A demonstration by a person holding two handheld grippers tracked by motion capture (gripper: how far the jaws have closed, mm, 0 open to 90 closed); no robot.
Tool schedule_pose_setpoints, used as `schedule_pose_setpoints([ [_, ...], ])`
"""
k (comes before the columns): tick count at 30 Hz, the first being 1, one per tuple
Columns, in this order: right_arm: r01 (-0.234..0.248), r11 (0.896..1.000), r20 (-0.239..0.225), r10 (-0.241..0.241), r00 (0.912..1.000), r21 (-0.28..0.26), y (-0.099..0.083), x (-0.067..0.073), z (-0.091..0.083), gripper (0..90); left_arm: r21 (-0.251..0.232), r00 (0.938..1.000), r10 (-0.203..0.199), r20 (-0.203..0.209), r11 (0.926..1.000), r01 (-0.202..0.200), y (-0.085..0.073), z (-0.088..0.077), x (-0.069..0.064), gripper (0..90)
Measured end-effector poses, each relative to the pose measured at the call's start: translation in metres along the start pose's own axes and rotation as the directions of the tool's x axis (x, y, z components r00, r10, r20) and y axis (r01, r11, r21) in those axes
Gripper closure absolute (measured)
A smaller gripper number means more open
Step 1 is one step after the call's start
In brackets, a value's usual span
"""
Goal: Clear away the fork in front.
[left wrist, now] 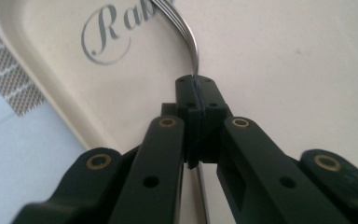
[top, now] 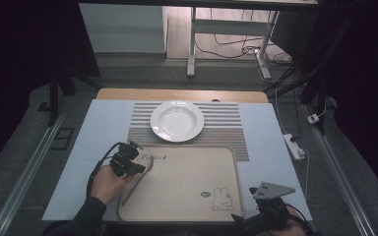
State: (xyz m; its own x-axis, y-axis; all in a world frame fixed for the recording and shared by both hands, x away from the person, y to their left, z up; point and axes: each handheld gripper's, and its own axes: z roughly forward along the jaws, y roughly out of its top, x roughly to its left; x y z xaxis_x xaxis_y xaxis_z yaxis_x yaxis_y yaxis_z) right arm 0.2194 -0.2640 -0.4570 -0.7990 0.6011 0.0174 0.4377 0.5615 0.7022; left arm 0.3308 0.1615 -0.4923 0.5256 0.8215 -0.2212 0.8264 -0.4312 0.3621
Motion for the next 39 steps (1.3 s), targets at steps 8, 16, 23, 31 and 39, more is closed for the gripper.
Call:
schedule_pose_setpoints([
  [8,-0.010,1.000,-0.010,0.010,0.9999,0.001,0.000,-0.002,0.000,0.0,-0.012,0.9998,0.008,-0.017,0.9999,-0.009,0.017,0.010,0.004,89.0],
  [16,-0.010,1.000,-0.017,0.010,0.9998,0.002,-0.001,-0.002,0.000,0.0,-0.008,0.9984,0.032,0.046,0.9995,-0.032,0.023,0.017,-0.002,89.0],
  [23,-0.014,1.000,-0.024,0.014,0.9996,0.007,0.000,-0.003,0.000,0.0,-0.022,0.9887,0.104,0.108,0.9945,-0.103,0.025,0.017,-0.016,89.0],
  [31,-0.015,1.000,-0.034,0.016,0.9993,0.013,0.000,-0.003,0.001,0.0,0.040,0.9858,0.152,0.072,0.9871,-0.155,0.026,0.036,-0.029,89.0],
  [39,-0.023,1.000,-0.040,0.024,0.9989,0.016,0.000,-0.004,0.002,0.0,0.018,0.9955,0.095,0.003,0.9953,-0.095,0.024,0.032,-0.014,89.0],
])
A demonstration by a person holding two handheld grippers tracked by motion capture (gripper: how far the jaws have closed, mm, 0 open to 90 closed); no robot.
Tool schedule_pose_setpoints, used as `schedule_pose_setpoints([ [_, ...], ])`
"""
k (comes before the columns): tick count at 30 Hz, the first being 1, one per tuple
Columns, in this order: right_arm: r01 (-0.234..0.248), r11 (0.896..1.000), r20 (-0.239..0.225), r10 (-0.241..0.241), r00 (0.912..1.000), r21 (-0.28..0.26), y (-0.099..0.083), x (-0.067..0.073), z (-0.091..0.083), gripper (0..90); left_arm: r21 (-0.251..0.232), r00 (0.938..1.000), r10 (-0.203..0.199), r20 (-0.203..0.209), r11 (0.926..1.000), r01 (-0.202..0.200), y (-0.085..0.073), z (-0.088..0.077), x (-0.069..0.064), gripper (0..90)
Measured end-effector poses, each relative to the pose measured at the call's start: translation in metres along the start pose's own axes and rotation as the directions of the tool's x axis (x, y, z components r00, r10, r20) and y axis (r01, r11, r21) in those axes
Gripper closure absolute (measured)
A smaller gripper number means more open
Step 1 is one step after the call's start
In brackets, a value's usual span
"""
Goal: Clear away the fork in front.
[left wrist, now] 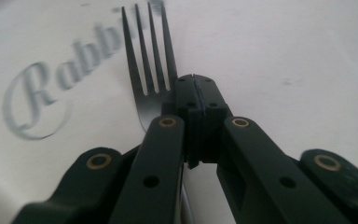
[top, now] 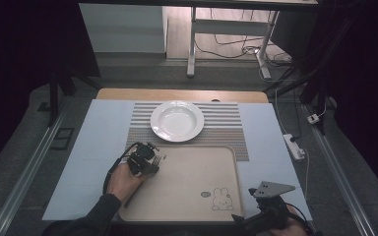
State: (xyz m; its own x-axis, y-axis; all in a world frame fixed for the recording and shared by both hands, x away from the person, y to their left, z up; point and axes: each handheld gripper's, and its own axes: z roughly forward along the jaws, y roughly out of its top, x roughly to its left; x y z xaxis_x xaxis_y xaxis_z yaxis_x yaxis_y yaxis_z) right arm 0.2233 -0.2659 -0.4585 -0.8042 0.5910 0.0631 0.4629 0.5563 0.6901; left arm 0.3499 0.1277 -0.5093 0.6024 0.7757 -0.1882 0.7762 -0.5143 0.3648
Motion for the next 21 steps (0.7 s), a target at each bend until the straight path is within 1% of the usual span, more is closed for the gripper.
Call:
schedule_pose_setpoints([
  [1,-0.001,1.000,-0.001,0.001,1.0000,0.000,0.000,0.000,0.000,0.0,0.000,1.0000,-0.007,-0.006,1.0000,0.007,-0.001,-0.001,0.003,89.0],
  [2,-0.003,1.000,-0.004,0.003,1.0000,0.000,0.000,0.000,0.000,0.0,-0.001,0.9995,-0.029,-0.011,0.9996,0.029,-0.003,-0.003,0.011,89.0],
  [3,-0.003,1.000,-0.004,0.003,1.0000,0.000,0.000,0.000,0.000,0.0,-0.001,0.9995,-0.029,-0.011,0.9996,0.029,-0.003,-0.003,0.011,89.0],
  [8,-0.007,1.000,-0.011,0.007,0.9999,0.002,0.000,-0.001,0.000,0.0,-0.010,0.9967,-0.081,0.002,0.9966,0.081,-0.007,-0.007,0.025,89.0],
  [14,-0.010,1.000,-0.015,0.010,0.9998,0.002,0.000,-0.001,0.000,0.0,-0.008,0.9941,-0.108,0.003,0.9941,0.108,-0.012,-0.010,0.036,89.0],
  [21,-0.010,1.000,-0.016,0.010,0.9998,0.003,0.000,-0.001,0.000,0.0,-0.010,0.9924,-0.123,-0.007,0.9924,0.123,-0.015,-0.013,0.042,88.9],
])
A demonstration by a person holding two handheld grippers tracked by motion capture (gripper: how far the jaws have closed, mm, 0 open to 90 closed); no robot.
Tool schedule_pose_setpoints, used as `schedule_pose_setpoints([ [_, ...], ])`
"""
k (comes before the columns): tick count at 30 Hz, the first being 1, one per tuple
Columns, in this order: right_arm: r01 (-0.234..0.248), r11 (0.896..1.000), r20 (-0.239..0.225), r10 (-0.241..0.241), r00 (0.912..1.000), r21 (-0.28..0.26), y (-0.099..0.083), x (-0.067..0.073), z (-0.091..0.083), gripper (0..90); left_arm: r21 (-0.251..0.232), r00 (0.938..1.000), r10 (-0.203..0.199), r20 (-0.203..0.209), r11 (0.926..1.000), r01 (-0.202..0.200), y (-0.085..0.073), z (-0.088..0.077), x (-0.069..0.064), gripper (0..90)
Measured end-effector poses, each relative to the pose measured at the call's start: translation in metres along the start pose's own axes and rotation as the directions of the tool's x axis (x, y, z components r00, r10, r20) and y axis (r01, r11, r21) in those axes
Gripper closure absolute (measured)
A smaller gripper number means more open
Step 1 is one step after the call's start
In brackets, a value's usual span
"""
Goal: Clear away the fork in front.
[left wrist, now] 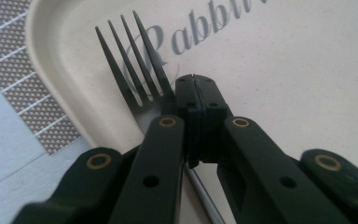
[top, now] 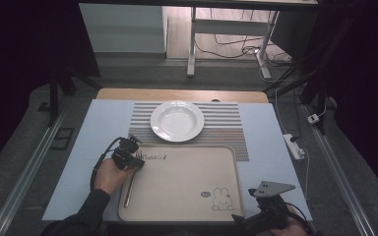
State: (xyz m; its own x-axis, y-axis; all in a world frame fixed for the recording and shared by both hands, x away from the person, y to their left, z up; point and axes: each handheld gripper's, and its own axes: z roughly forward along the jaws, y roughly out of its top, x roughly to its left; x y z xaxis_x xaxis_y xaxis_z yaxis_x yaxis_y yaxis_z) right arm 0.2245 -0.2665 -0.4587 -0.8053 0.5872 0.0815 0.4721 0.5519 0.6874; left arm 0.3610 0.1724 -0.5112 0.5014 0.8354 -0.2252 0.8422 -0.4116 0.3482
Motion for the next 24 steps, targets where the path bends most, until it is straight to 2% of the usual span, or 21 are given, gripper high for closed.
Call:
schedule_pose_setpoints([
  [5,0.000,1.000,0.000,0.000,1.0000,0.001,0.000,0.000,0.000,1.5,-0.004,1.0000,-0.001,0.001,1.0000,0.001,0.000,0.000,0.001,88.5],
  [7,0.000,1.000,-0.001,0.000,1.0000,0.000,0.000,0.000,0.000,1.5,-0.005,1.0000,0.004,0.002,1.0000,-0.004,0.000,-0.001,0.000,83.9],
  [8,-0.002,1.000,-0.002,0.002,1.0000,0.000,0.000,0.000,0.000,1.5,-0.012,0.9999,0.008,0.007,0.9999,-0.008,0.000,-0.003,0.000,81.6],
  [9,-0.003,1.000,-0.003,0.003,1.0000,0.000,0.000,0.000,0.000,1.5,-0.045,0.9996,0.008,0.025,0.9990,-0.007,0.000,-0.008,-0.001,78.9],
  [10,-0.003,1.000,-0.003,0.003,1.0000,0.000,0.000,0.000,0.000,1.5,-0.045,0.9996,0.008,0.025,0.9990,-0.007,0.000,-0.008,-0.001,76.1],
  [12,-0.003,1.000,-0.002,0.003,1.0000,0.000,0.000,0.000,0.000,1.5,-0.075,0.9994,0.022,0.026,0.9970,-0.020,0.000,-0.013,-0.002,73.9],
  [13,-0.004,1.000,-0.002,0.004,1.0000,0.000,0.000,0.000,0.000,1.5,-0.088,0.9991,0.031,0.028,0.9957,-0.028,-0.001,-0.015,-0.002,71.0],
  [14,-0.004,1.000,-0.002,0.004,1.0000,-0.001,0.000,0.000,0.000,1.5,-0.098,0.9987,0.035,0.038,0.9947,-0.031,-0.001,-0.016,-0.002,61.7],
  [16,-0.005,1.000,-0.001,0.005,1.0000,-0.001,0.000,0.000,0.000,1.5,-0.116,0.9973,0.042,0.061,0.9927,-0.035,-0.003,-0.019,-0.001,51.7],
  [17,-0.005,1.000,-0.001,0.005,1.0000,-0.001,0.000,0.000,0.000,1.5,-0.133,0.9968,0.048,0.064,0.9903,-0.039,-0.005,-0.021,-0.002,51.7],
  [20,-0.003,1.000,0.002,0.003,1.0000,0.000,0.000,0.000,0.000,1.5,-0.179,0.9942,0.077,0.074,0.9818,-0.063,-0.010,-0.029,-0.004,36.2],
  [21,-0.003,1.000,0.002,0.003,1.0000,0.000,0.000,0.000,0.000,1.5,-0.205,0.9926,0.091,0.080,0.9760,-0.073,-0.012,-0.033,-0.005,36.2],
  [22,-0.004,1.000,0.002,0.004,1.0000,-0.001,0.000,0.000,0.000,1.5,-0.231,0.9907,0.104,0.088,0.9696,-0.082,-0.014,-0.038,-0.006,29.7],
  [24,-0.005,1.000,0.002,0.005,1.0000,-0.001,0.000,0.000,0.000,1.5,-0.280,0.9866,0.127,0.102,0.9554,-0.094,-0.020,-0.046,-0.009,26.1],
])
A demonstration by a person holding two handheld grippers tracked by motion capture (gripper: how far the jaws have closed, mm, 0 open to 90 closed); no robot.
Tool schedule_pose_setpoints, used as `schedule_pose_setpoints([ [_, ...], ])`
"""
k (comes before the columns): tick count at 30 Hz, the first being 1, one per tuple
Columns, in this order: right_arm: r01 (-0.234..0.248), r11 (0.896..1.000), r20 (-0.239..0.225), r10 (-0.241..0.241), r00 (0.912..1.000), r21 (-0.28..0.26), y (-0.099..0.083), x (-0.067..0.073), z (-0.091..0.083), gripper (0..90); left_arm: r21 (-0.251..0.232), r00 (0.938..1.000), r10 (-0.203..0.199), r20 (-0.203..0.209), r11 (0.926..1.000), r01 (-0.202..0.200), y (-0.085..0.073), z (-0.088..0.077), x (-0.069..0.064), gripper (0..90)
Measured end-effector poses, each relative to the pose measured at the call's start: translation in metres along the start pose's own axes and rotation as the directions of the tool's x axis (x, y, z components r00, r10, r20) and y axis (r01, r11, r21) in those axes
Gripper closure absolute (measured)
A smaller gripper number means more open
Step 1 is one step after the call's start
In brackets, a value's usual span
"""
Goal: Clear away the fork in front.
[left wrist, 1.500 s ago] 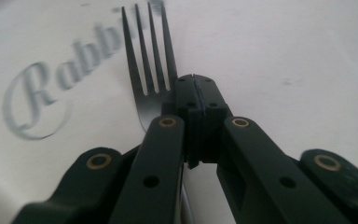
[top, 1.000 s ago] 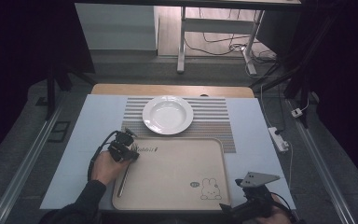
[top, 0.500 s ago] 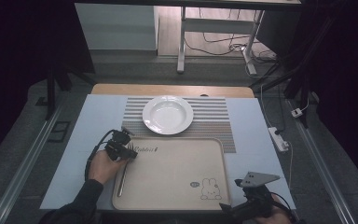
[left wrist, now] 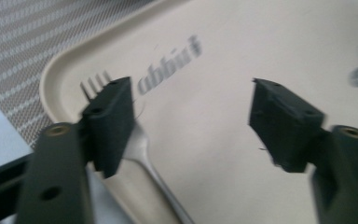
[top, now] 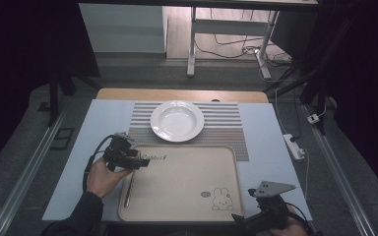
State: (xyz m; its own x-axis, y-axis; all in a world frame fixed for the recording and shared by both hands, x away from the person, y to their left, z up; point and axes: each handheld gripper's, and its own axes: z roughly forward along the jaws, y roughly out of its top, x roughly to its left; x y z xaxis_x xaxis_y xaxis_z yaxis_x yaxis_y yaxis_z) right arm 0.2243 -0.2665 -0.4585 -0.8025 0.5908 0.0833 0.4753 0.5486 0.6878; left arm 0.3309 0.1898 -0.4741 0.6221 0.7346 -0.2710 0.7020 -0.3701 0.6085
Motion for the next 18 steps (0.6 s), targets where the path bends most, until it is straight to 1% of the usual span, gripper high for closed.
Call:
schedule_pose_setpoints([
  [2,-0.001,1.000,0.001,0.001,1.0000,0.000,0.000,0.000,0.000,1.5,-0.035,0.9999,0.005,0.016,0.9994,-0.004,-0.004,-0.008,-0.003,22.3],
  [3,-0.001,1.000,0.001,0.001,1.0000,0.000,0.000,0.000,0.000,1.5,-0.040,0.9998,0.008,0.016,0.9992,-0.007,-0.006,-0.011,-0.005,21.2],
  [6,-0.001,1.000,0.003,0.001,1.0000,0.001,0.000,0.000,0.000,1.5,-0.031,0.9998,0.014,0.015,0.9994,-0.013,-0.012,-0.018,-0.008,18.9],
  [8,0.000,1.000,0.004,0.000,1.0000,0.000,0.000,0.000,0.000,1.6,-0.030,0.9993,0.015,0.035,0.9995,-0.014,-0.016,-0.021,-0.010,17.1],
  [9,0.000,1.000,0.005,0.000,1.0000,0.000,0.000,0.000,0.000,1.5,-0.032,0.9991,0.013,0.040,0.9994,-0.012,-0.019,-0.023,-0.011,15.7],
  [10,0.000,1.000,0.005,0.000,1.0000,0.000,0.000,0.000,0.000,1.5,-0.034,0.9990,0.021,0.041,0.9992,-0.020,-0.021,-0.025,-0.012,14.4],
  [13,0.001,1.000,0.004,-0.001,1.0000,-0.001,0.000,0.000,0.000,1.5,-0.051,0.9982,0.038,0.047,0.9981,-0.035,-0.029,-0.031,-0.017,10.0],
  [18,0.002,1.000,0.006,-0.002,1.0000,0.001,0.000,0.000,0.000,1.5,-0.091,0.9972,0.038,0.063,0.9953,-0.032,-0.044,-0.043,-0.022,4.8],
])
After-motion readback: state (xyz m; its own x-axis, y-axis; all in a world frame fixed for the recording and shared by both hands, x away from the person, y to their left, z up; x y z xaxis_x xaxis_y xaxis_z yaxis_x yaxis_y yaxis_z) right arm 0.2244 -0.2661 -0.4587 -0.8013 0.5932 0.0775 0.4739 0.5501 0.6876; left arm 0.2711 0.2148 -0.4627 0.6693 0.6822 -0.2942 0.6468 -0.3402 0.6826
